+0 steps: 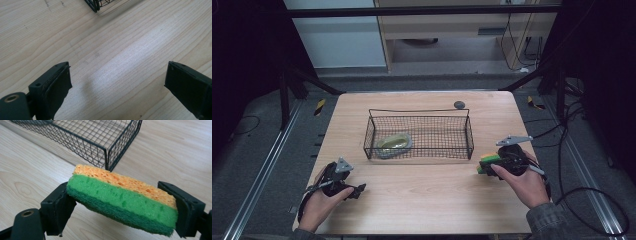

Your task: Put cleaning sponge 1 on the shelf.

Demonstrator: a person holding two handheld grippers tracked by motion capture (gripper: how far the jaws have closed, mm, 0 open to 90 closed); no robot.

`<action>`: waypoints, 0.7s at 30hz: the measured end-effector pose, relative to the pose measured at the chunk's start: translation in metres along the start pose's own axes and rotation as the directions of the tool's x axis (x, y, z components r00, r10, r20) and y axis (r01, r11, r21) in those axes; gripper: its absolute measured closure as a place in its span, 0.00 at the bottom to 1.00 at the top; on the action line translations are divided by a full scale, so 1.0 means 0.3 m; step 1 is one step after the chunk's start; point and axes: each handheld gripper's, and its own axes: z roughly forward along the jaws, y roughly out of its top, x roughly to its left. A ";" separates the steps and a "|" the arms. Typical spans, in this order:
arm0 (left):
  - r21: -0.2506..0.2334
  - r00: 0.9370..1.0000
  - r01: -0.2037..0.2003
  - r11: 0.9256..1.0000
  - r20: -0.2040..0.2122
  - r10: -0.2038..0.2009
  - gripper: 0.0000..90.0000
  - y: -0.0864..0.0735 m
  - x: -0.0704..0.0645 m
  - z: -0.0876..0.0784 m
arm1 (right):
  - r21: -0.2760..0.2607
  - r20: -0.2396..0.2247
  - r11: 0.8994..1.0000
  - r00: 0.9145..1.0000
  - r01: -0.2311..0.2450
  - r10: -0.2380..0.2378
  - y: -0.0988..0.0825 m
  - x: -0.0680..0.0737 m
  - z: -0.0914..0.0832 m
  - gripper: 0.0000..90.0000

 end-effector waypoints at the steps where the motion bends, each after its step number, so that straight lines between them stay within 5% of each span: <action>1: -0.002 1.000 0.004 1.000 0.000 -0.004 0.06 0.000 0.001 0.001 | -0.002 -0.001 1.000 1.000 0.003 -0.003 0.006 0.000 -0.003 0.19; 21: -0.007 0.999 0.050 0.999 -0.019 -0.051 0.06 -0.022 0.023 0.032 | -0.031 0.019 0.998 0.998 0.061 -0.061 0.207 0.015 -0.076 0.20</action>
